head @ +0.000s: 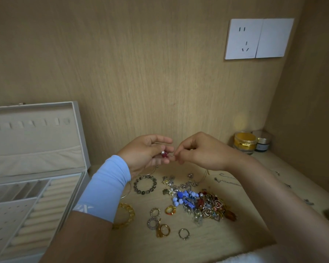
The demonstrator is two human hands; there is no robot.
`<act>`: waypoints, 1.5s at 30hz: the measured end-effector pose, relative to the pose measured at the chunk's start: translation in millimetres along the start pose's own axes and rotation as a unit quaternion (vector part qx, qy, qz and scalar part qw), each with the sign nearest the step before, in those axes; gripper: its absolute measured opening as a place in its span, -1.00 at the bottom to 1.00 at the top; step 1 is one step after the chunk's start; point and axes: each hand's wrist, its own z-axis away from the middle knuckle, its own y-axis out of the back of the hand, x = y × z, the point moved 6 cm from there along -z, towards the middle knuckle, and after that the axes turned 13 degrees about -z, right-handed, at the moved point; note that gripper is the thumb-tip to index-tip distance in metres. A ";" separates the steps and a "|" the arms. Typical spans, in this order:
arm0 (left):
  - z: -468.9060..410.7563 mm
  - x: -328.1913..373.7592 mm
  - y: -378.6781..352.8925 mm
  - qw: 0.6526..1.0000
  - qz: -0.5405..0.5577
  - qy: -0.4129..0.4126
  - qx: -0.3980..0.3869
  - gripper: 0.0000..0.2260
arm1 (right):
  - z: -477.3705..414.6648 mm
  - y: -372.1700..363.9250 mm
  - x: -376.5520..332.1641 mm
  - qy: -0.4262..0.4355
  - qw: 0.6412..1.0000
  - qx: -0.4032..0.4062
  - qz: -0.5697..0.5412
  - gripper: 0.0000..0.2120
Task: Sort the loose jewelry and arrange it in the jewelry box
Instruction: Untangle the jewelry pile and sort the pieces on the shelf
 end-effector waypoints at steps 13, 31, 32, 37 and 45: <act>6.5 5.3 10.0 0.998 0.042 -0.036 -0.008 -0.84 | -0.3 11.4 -8.3 0.076 0.990 0.069 -0.094 -0.86; 3.5 6.1 2.2 0.995 0.061 -0.065 -0.036 -0.79 | 1.2 6.7 -5.8 0.005 0.950 0.131 -0.285 -0.79; 3.9 6.4 2.5 0.996 0.051 -0.065 -0.035 -0.80 | 1.0 7.3 -4.8 0.006 0.949 0.136 -0.283 -0.79; 3.2 5.3 6.0 0.999 0.015 -0.048 0.003 -0.82 | -2.5 1.2 0.5 -0.013 0.952 0.129 -0.278 -0.80; 3.3 9.0 20.0 0.993 -0.075 -0.047 0.078 -0.95 | -6.6 -22.9 3.0 -0.002 0.936 0.114 -0.332 -0.58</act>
